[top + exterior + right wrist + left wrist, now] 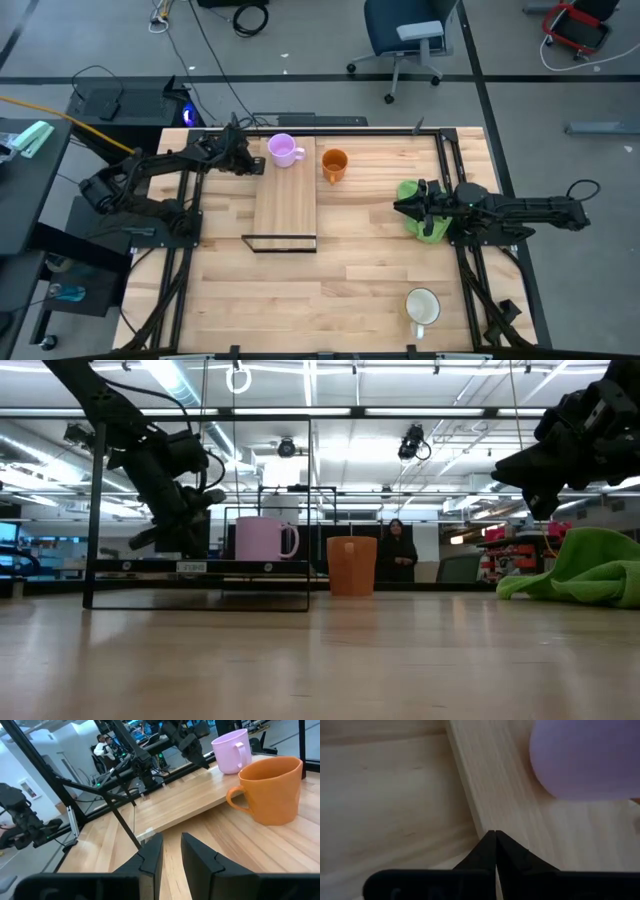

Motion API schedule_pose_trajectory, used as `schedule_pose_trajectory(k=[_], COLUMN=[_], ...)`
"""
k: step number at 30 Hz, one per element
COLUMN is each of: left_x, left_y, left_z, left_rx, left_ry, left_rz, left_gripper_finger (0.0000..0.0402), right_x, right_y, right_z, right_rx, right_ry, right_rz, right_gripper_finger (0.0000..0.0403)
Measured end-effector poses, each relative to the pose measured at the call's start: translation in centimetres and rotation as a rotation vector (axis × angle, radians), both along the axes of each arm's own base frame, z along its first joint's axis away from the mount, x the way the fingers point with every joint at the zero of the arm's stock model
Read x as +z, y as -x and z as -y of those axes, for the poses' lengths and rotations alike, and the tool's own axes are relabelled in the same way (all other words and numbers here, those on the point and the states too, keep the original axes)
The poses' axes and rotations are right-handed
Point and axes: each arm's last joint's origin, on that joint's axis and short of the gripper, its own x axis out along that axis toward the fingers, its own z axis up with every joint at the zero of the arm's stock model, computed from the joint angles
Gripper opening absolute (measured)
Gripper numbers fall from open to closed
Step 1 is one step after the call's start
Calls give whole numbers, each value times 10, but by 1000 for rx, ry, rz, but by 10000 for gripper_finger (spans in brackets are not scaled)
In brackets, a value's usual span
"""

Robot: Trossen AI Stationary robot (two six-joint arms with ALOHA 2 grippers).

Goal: Stack small to large cups/mugs on shelf
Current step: Adjust the shelf

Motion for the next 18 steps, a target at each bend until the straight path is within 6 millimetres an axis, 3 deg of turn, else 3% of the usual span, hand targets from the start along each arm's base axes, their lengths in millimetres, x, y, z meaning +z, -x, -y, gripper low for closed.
schedule_pose_trajectory(k=[18], left_x=[-8], left_y=[5], left_z=[1], left_rx=[2], left_ry=[47], left_rz=[-72], left_gripper_finger=[19], right_x=[-5], right_y=[-3], right_z=[0], right_rx=[0], right_ry=[-5], right_rz=[-57], right_gripper_finger=[77])
